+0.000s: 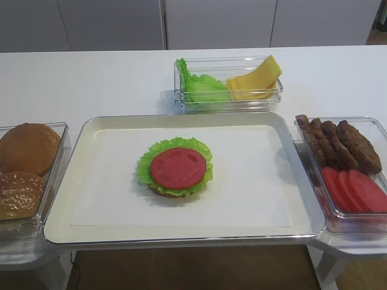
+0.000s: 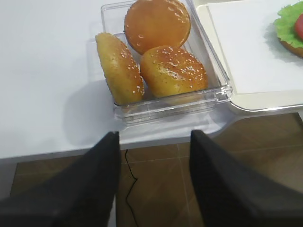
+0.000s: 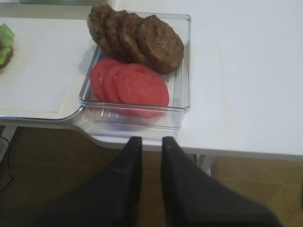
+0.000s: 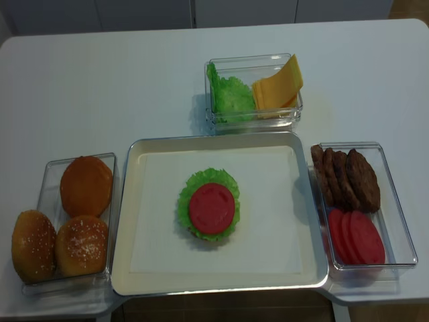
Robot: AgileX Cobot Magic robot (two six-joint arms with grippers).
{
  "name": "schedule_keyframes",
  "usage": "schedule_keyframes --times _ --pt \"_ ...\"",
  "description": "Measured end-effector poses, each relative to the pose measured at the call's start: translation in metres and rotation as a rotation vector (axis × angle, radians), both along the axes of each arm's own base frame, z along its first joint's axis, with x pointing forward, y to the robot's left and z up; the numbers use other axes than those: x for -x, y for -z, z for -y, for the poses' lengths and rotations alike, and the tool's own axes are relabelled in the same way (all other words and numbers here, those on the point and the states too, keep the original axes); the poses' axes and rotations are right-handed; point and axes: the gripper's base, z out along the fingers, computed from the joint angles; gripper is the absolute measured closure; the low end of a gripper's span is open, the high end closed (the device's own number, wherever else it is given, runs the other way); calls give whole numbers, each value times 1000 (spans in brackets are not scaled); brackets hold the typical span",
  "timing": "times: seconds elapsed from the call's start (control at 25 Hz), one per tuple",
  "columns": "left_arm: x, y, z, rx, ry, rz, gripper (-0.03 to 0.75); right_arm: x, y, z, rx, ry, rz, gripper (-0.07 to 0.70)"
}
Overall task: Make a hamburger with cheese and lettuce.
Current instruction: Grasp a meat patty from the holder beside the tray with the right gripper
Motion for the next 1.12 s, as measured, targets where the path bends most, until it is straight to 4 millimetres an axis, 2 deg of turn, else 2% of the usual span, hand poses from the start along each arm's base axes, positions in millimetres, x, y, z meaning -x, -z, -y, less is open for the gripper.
schedule_keyframes --times 0.48,0.6,0.72,0.84,1.04,1.12 --pt "0 0 0 0 0 0 356 0 0 0 -20 6 -3 503" --pt "0 0 0 0 0 0 356 0 0 0 -21 7 -3 430" --pt "0 0 0 0 0 0 356 0 0 0 -34 15 -6 262" --pt "0 0 0 0 0 0 356 0 -1 -1 -53 20 2 159" --pt "0 0 0 0 0 0 356 5 -22 -1 -95 30 70 131" --pt "0 0 0 0 0 0 356 0 -32 -1 -97 33 57 129"
